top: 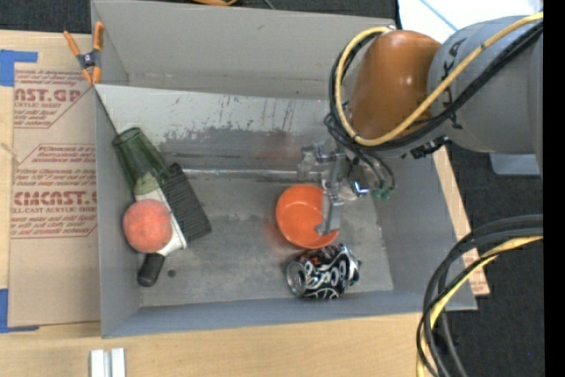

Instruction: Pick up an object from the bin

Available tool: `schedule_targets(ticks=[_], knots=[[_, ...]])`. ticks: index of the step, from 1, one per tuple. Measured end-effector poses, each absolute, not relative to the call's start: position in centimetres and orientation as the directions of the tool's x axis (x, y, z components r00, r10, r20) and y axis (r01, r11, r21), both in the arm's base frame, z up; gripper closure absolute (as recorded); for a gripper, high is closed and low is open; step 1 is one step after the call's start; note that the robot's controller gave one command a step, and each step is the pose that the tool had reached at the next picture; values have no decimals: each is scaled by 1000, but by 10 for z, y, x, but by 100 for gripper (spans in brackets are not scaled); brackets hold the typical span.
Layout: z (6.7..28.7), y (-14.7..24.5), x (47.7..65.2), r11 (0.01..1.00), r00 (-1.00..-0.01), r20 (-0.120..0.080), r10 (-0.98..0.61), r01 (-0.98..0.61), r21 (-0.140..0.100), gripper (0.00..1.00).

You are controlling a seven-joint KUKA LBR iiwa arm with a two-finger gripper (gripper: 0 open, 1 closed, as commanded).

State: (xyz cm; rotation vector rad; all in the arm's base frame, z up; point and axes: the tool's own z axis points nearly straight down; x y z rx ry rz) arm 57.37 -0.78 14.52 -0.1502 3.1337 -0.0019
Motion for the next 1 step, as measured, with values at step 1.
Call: schedule_targets(ticks=[1], knots=[[100,12,569,918,-918,-6,397,397,3,0]])
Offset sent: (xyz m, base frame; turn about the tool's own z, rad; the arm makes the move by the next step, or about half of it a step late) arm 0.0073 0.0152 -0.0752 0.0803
